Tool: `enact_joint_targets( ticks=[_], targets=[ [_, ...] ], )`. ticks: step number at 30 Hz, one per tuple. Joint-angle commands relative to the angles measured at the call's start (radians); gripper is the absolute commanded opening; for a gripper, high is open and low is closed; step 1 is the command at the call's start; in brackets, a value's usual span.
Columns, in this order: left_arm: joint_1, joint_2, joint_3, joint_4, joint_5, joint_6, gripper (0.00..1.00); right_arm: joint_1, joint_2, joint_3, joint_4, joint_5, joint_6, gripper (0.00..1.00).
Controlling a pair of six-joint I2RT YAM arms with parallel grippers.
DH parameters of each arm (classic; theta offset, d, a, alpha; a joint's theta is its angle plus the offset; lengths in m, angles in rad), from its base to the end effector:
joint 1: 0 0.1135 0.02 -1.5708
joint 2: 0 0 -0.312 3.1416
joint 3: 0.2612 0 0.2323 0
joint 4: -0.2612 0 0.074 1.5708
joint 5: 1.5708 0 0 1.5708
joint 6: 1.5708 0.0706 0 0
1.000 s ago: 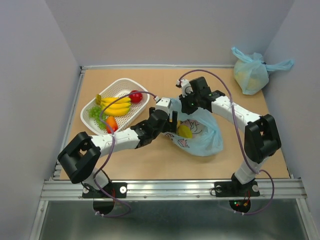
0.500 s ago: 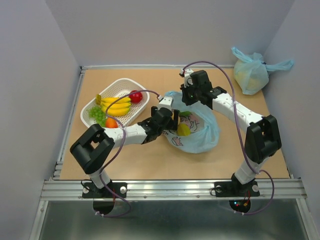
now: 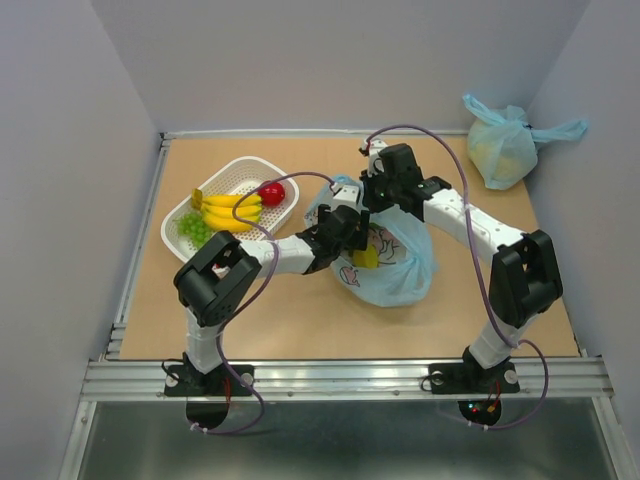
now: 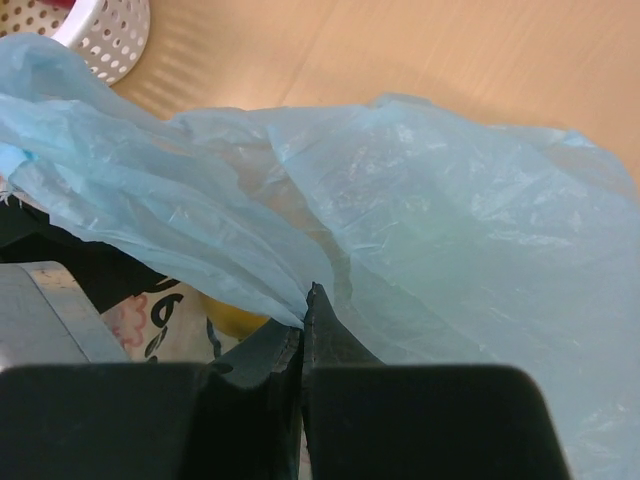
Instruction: Untie the knot of the plastic bag and take out the fruit
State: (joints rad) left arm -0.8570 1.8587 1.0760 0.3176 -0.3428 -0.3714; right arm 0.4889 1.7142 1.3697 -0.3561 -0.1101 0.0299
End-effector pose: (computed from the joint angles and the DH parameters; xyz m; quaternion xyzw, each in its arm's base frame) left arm 0.3031 -0.3137 0.2339 0.1147 0.8355 -0.1796 0.5065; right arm 0.3551 0.1977 0.3100 -0.2286 0.8764 0.1562 0.3940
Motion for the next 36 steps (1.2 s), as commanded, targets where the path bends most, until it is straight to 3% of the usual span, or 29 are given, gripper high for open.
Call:
enact_joint_targets(
  ticks=[1,2,6,9,14,22,28,34,36],
  targets=[
    [0.004,0.03,0.015,-0.026,0.021,0.002,0.81,0.01,-0.031,-0.024,0.057,0.015,0.019,0.0],
    [0.004,0.028,0.012,-0.025,0.025,0.003,0.78,0.01,-0.033,-0.026,0.058,0.018,0.021,0.0],
    [0.004,-0.018,-0.034,0.011,0.047,0.012,0.12,0.01,-0.039,-0.037,0.063,0.039,0.028,0.0],
    [0.004,-0.074,-0.08,0.026,0.06,0.029,0.0,0.01,-0.05,-0.046,0.066,0.084,0.028,0.01],
    [0.003,-0.225,-0.191,0.061,0.145,0.058,0.0,0.01,-0.064,-0.054,0.068,0.171,0.041,0.0],
    [0.003,-0.596,-0.312,0.106,0.292,0.112,0.0,0.01,-0.059,-0.06,0.066,0.28,0.071,0.0],
    [0.081,-0.792,-0.301,0.022,0.139,-0.024,0.0,0.01,-0.074,-0.101,0.066,0.245,0.11,0.0],
    [0.295,-0.846,-0.297,-0.208,-0.05,-0.147,0.0,0.01,-0.117,-0.162,0.066,0.234,0.137,0.0],
    [0.402,-0.84,-0.309,-0.258,-0.051,-0.164,0.0,0.01,-0.129,-0.184,0.066,0.23,0.146,0.0]
  ],
)
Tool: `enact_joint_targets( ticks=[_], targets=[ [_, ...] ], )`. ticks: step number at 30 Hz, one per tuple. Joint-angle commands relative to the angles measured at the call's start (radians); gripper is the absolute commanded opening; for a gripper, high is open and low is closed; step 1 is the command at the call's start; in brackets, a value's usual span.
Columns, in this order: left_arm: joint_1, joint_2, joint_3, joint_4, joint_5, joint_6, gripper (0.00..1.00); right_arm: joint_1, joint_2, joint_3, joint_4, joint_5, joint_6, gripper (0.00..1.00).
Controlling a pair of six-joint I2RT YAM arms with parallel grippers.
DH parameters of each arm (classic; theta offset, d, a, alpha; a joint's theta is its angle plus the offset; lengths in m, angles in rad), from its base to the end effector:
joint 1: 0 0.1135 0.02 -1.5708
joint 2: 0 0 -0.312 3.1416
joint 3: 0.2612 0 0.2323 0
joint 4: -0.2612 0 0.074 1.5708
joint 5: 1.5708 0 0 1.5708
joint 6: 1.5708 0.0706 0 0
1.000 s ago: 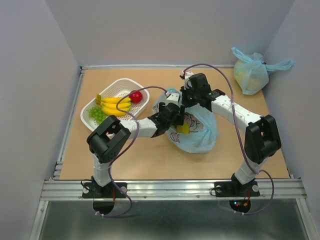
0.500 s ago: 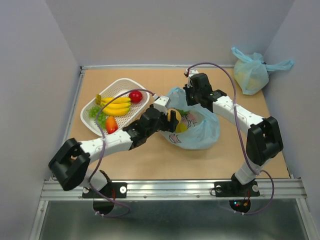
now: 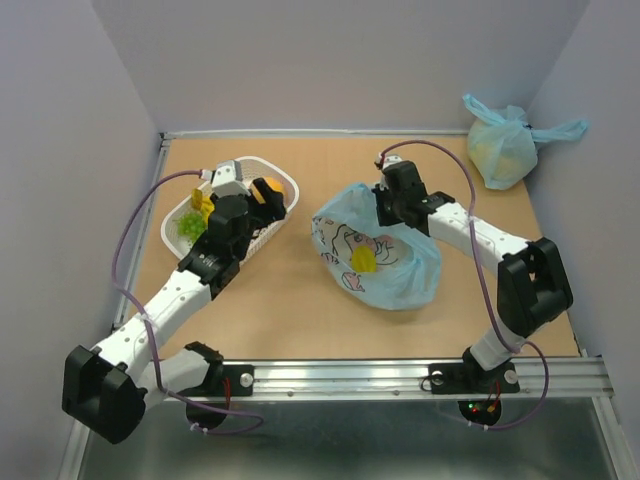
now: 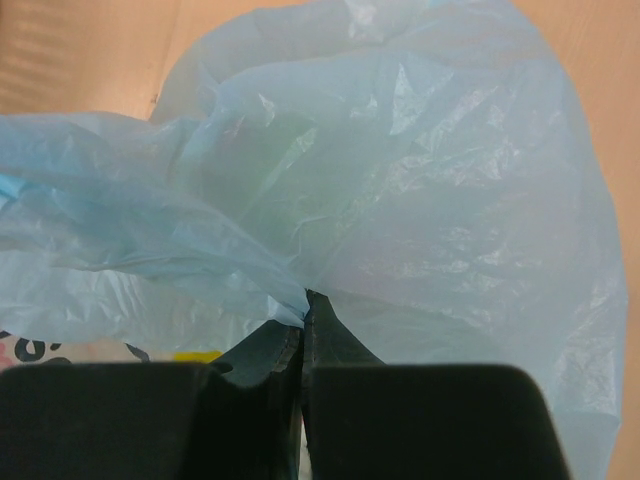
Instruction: Untie the knot of the plastic bag and take out the fruit
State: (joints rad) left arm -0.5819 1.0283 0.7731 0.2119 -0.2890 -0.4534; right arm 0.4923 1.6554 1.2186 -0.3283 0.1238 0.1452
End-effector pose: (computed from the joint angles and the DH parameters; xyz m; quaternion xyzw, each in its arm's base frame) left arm 0.2055 -0.1111 0.3760 -0.0535 0.7196 -0.2483 0.6462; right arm 0.3381 0.1715 0.2840 -0.1347 0.9086 0.0686 0.3894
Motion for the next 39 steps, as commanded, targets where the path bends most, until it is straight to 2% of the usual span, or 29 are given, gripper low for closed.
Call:
enact_joint_targets(
  ticks=[1,4,5,8,9,11,13,16,19,24,26,30,34,39],
  targets=[
    [0.163,-0.005,-0.014,-0.193,-0.108,-0.091,0.0,0.006,-0.075,-0.04,0.038,-0.004,0.034,0.0],
    [0.276,0.013,-0.07,-0.23,-0.072,-0.105,0.01,0.006,-0.106,-0.063,0.038,-0.009,0.044,0.0],
    [0.299,0.018,-0.081,-0.233,-0.055,-0.107,0.06,0.008,-0.112,-0.067,0.04,-0.009,0.044,0.0],
    [0.347,0.029,-0.11,-0.229,-0.018,-0.094,0.44,0.006,-0.129,-0.077,0.038,-0.009,0.045,0.0],
    [0.349,0.029,-0.115,-0.232,-0.019,-0.091,0.69,0.006,-0.137,-0.077,0.038,-0.01,0.045,0.0],
    [0.359,0.024,-0.12,-0.236,-0.036,-0.09,0.85,0.006,-0.147,-0.076,0.038,-0.021,0.04,0.0],
    [0.364,0.018,-0.115,-0.249,-0.038,-0.076,0.94,0.006,-0.155,-0.074,0.038,-0.044,0.036,0.01],
    [0.364,0.003,-0.1,-0.272,-0.039,-0.068,0.98,0.006,-0.163,-0.071,0.037,-0.05,0.03,0.01],
    [0.364,-0.02,-0.087,-0.282,-0.01,-0.051,0.99,0.006,-0.166,-0.071,0.037,-0.049,0.022,0.0],
    [0.353,-0.042,-0.055,-0.289,0.123,0.031,0.99,0.008,-0.172,-0.07,0.037,-0.062,-0.001,0.0],
    [0.285,-0.054,-0.044,-0.272,0.186,0.071,0.99,0.008,-0.177,-0.068,0.038,-0.062,-0.018,0.01],
    [0.062,-0.04,0.024,-0.263,0.179,0.095,0.98,0.009,-0.177,-0.067,0.037,-0.03,-0.044,0.01],
    [-0.149,0.034,0.121,-0.232,0.154,-0.022,0.98,0.011,-0.177,-0.073,0.037,0.003,-0.039,0.01],
    [-0.304,0.171,0.241,-0.218,0.079,-0.105,0.93,0.011,-0.172,-0.077,0.037,0.036,-0.027,0.01]
  ],
)
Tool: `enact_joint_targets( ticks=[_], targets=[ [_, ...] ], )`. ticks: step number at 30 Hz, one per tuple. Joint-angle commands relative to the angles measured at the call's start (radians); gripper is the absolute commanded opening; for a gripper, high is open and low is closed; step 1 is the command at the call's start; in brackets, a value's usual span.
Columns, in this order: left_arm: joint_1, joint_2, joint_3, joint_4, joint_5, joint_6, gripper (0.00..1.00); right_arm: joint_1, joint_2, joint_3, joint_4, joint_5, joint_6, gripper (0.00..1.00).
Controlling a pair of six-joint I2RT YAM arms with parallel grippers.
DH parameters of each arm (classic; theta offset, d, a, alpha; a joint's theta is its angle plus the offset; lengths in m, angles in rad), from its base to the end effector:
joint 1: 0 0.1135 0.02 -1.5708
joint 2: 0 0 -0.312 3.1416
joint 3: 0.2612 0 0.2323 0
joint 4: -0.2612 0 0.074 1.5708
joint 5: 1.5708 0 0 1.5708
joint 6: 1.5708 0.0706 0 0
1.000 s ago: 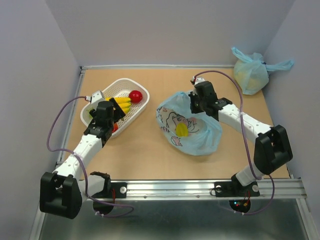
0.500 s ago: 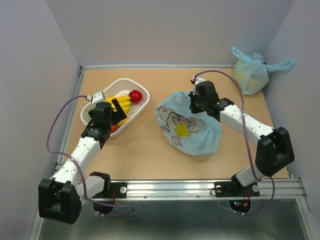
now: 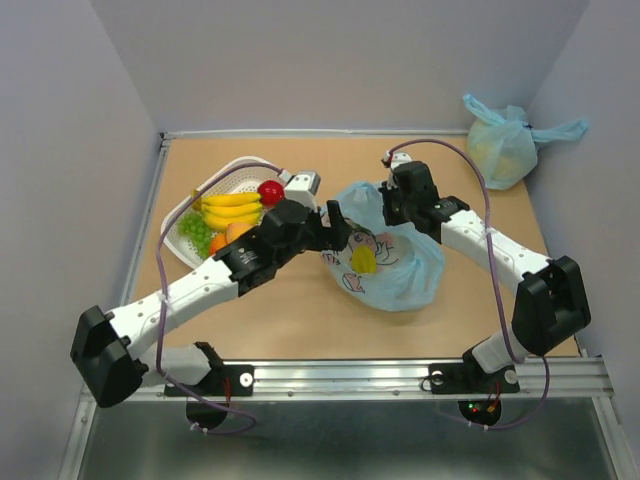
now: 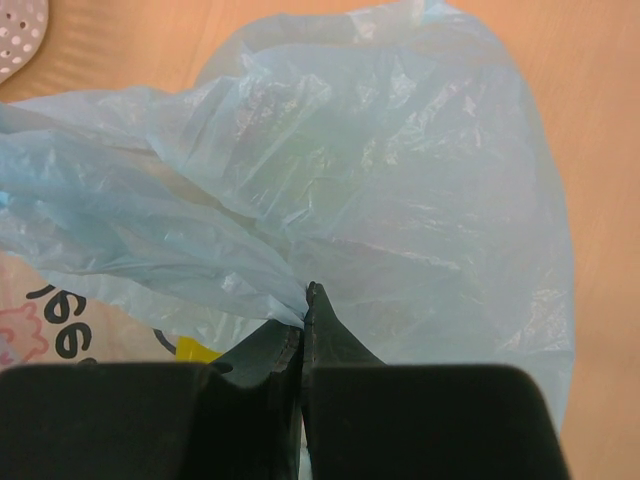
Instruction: Untie the knot of the plastic bag and take out the fruit
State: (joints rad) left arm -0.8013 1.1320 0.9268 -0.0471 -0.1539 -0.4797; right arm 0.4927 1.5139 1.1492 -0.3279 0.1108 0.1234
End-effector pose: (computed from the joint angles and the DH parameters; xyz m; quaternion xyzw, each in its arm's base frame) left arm 0.1877 -0.1782 0.3731 0.0797 0.7855 -0.3162 0.5260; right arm 0.3070 0.1560 0.3089 -0.1428 0.8927 0.0809 0.4197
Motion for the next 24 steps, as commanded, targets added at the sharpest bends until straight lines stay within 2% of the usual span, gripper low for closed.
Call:
enact_joint_targets(
  ticks=[1,3,7,17,24],
  targets=[
    [-0.097,0.113,0.102,0.041,-0.068,-0.095,0.9,0.01,-0.029,-0.005,0.036,0.056,-0.002,0.01],
    [-0.128,0.171,0.13,0.042,-0.099,-0.17,0.88,0.01,-0.024,0.001,0.036,0.072,0.004,0.01],
    [-0.153,0.27,0.147,0.079,-0.124,-0.22,0.88,0.01,-0.012,0.012,0.035,0.089,0.013,0.01],
    [-0.153,0.532,0.178,0.159,-0.144,-0.243,0.92,0.01,0.009,-0.006,0.035,0.037,0.078,0.01],
    [-0.154,0.69,0.236,0.15,-0.133,-0.238,0.93,0.012,0.006,-0.022,0.033,0.027,0.082,0.01]
  ],
)
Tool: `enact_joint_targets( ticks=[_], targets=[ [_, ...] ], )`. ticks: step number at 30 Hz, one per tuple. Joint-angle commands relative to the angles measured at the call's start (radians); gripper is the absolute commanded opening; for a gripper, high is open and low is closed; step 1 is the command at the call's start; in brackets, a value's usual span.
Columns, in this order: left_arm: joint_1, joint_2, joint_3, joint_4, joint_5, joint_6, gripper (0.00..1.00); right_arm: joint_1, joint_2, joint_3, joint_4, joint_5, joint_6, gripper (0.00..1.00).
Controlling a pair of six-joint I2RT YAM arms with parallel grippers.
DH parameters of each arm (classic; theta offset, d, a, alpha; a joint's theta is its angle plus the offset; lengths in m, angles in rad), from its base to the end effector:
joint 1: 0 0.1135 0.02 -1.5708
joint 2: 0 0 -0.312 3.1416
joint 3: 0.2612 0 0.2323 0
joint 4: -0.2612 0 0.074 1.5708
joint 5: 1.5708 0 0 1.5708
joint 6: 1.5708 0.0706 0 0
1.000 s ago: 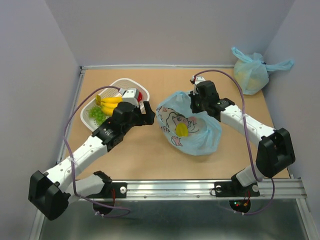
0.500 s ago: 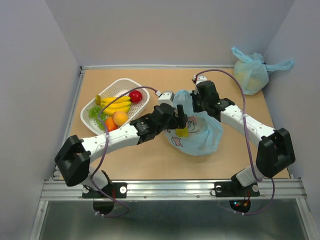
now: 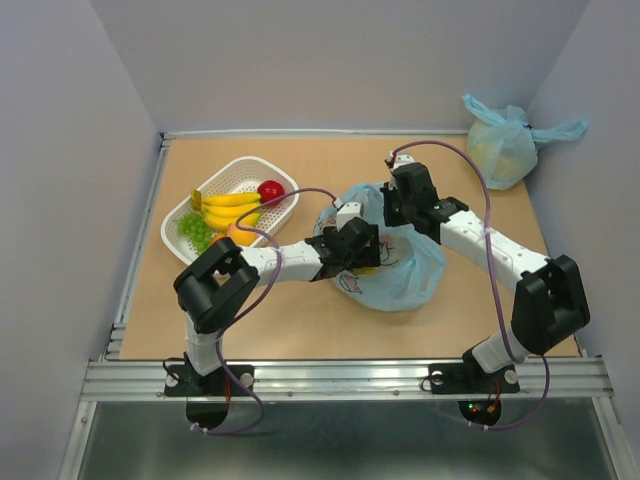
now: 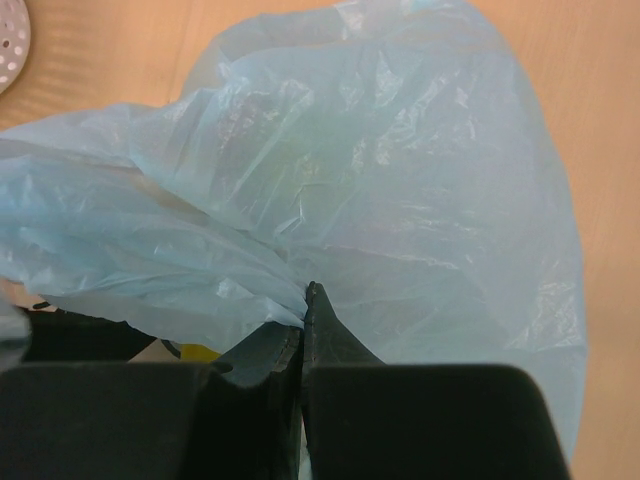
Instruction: Untie the knot of the plastic bag and take out the fruit
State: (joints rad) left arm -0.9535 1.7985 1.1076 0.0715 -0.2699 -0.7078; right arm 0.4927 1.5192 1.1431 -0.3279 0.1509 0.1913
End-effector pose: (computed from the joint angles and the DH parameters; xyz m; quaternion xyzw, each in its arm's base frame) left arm 0.2569 -0.3294 0.2382 0.0468 0.8818 -0.2544 0.3943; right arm 0.3084 0.1535 0.3054 -0.1046 0.8995 0.0760 0.4175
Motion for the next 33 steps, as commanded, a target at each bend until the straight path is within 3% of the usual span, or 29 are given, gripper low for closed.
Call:
enact_joint_targets(
  ticks=[1,5,8,11,12,13,15,26,29,33],
  targets=[
    [-0.002,0.044,0.06,0.033,-0.009,-0.01,0.93,0.012,0.001,-0.019,0.033,-0.016,0.014,0.01],
    [-0.002,0.078,0.077,0.028,0.015,0.008,0.9,0.012,0.006,-0.028,0.033,-0.016,0.014,0.01],
    [-0.004,0.098,0.09,-0.002,0.037,0.008,0.82,0.014,0.009,-0.028,0.033,-0.002,0.008,0.01],
    [-0.002,0.078,0.077,-0.009,0.041,0.008,0.61,0.012,0.012,-0.026,0.035,0.016,-0.001,0.01],
    [-0.004,0.067,0.064,-0.009,0.038,0.011,0.5,0.01,0.013,-0.025,0.033,0.03,-0.003,0.01],
    [-0.004,0.038,0.06,-0.007,0.035,0.016,0.29,0.014,0.016,-0.026,0.035,0.039,-0.004,0.01],
    [-0.008,0.004,0.04,0.014,0.024,0.048,0.15,0.012,0.021,-0.025,0.033,0.055,-0.007,0.0],
    [-0.021,-0.373,-0.107,0.172,0.031,0.292,0.1,0.012,0.052,-0.025,0.03,0.147,-0.016,0.01],
    [-0.016,-0.465,-0.137,0.201,0.0,0.277,0.1,0.012,0.064,-0.028,0.026,0.159,-0.016,0.0],
    [0.07,-0.58,-0.199,0.205,-0.084,0.179,0.1,0.012,0.053,-0.043,0.023,0.141,-0.003,0.0]
  ],
)
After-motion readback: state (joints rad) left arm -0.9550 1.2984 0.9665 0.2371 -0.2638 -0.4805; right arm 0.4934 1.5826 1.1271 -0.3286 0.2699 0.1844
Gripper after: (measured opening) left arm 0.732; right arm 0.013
